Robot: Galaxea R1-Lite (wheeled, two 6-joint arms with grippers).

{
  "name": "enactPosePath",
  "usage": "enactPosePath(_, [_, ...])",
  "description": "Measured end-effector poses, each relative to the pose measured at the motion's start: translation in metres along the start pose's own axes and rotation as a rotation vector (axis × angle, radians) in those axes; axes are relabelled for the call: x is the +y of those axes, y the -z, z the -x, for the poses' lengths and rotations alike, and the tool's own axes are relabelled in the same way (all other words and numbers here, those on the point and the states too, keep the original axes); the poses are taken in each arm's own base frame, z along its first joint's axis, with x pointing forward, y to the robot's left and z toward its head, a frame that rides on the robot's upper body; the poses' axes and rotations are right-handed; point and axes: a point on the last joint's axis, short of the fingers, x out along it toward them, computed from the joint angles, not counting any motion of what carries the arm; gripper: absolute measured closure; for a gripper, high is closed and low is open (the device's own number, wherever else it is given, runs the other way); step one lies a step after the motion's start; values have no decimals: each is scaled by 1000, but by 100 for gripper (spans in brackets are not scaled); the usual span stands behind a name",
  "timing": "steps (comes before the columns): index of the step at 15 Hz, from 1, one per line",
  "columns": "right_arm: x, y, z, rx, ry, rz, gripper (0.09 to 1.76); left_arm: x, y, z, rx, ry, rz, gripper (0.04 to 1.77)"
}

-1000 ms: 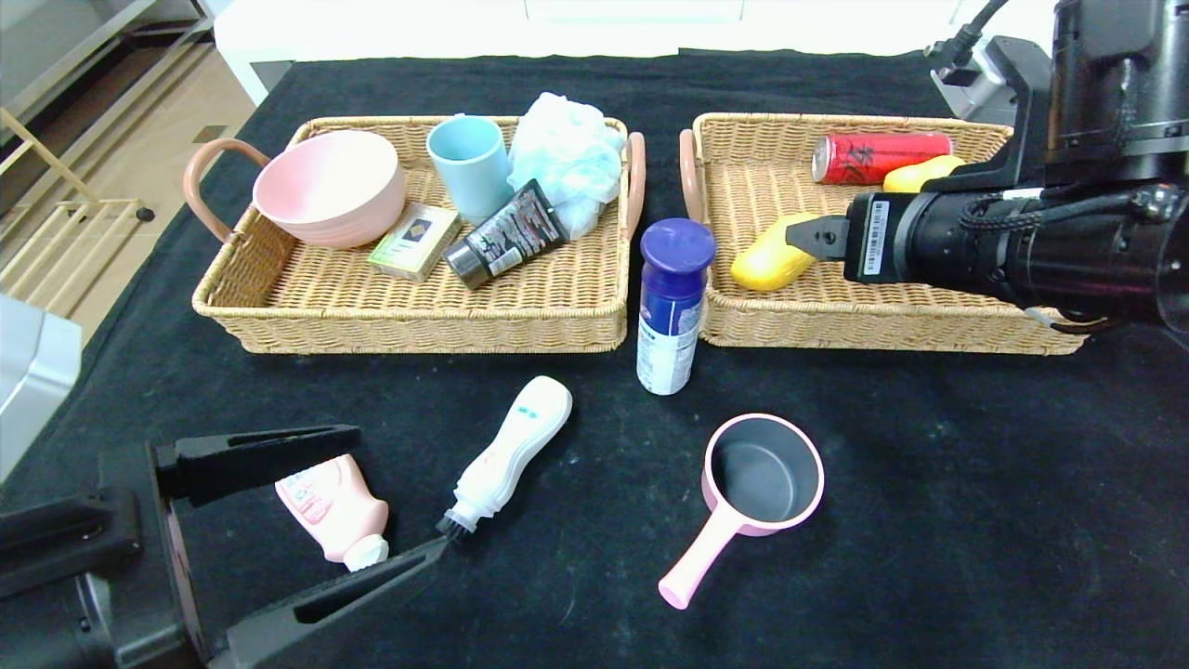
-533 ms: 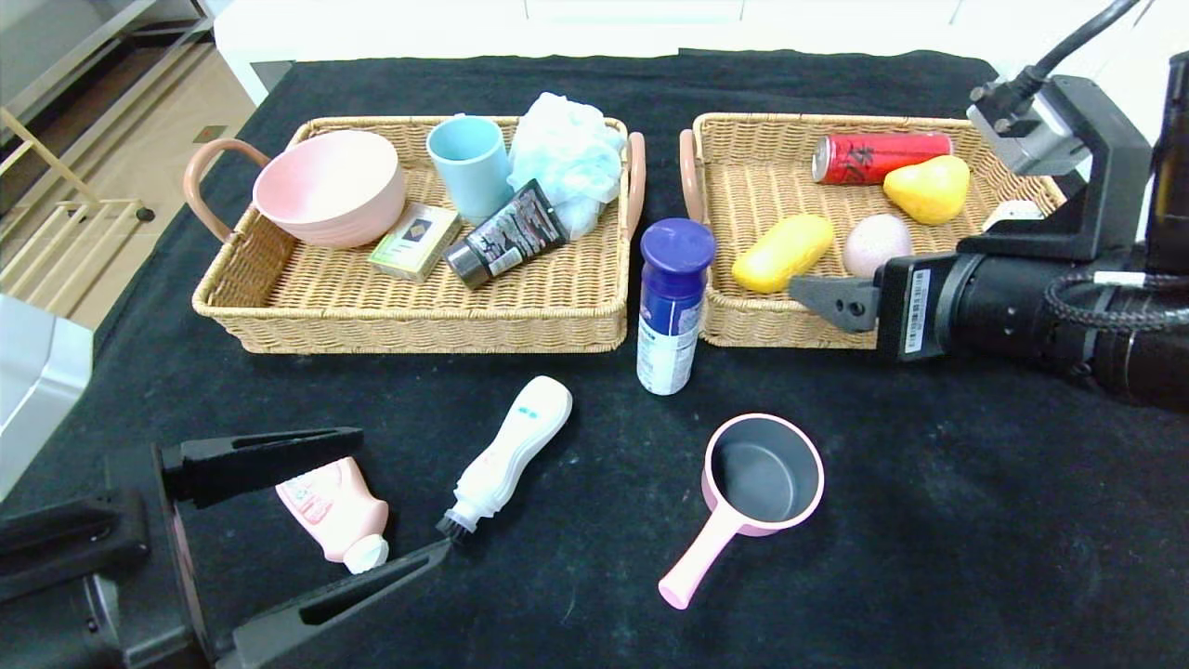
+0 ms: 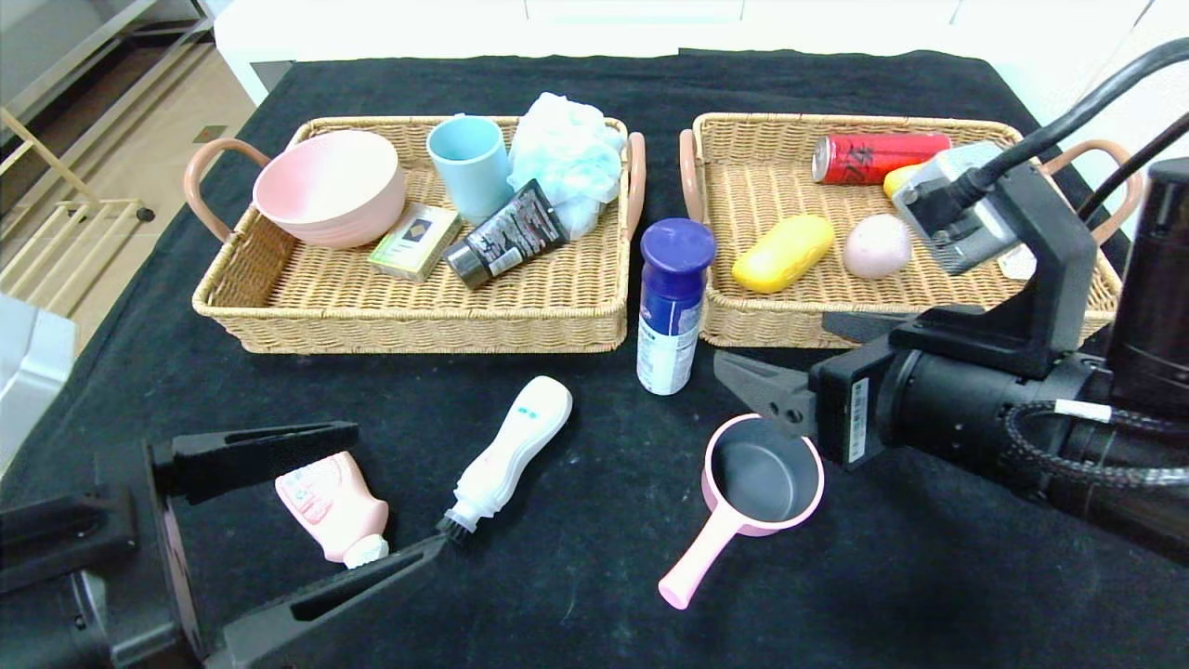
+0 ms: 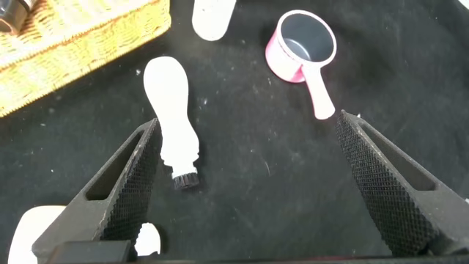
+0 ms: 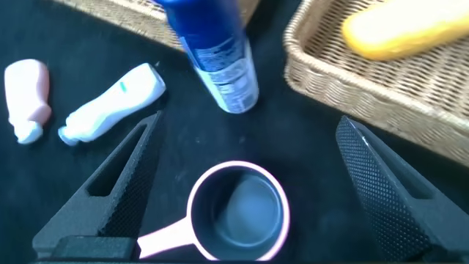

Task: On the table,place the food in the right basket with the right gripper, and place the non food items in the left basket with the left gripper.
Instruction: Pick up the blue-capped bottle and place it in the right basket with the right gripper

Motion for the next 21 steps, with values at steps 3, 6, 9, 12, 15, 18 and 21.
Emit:
enactPosePath(3, [12,2,-16,-53,-21,32,15,0,-2,3,-11,-3,-3,9])
enactPosePath(6, [27,8,-33,-44,-35,58,15,0,-3,5,-22,-4,-6,9])
enactPosePath(9, [37,11,-47,-39,-40,63,15,0,-4,7,-30,-4,-7,9])
enactPosePath(12, [43,9,-63,-69,19,58,15,-1,-5,8,-33,-5,-8,9])
enactPosePath(15, [44,8,-76,-87,67,48,15,0,-5,8,-34,-5,-8,9])
enactPosePath(18, [43,8,-88,-106,87,37,15,0,-4,7,-31,-5,-7,9])
enactPosePath(21, [41,7,-95,-114,116,30,15,0,-4,7,-33,-5,-8,9])
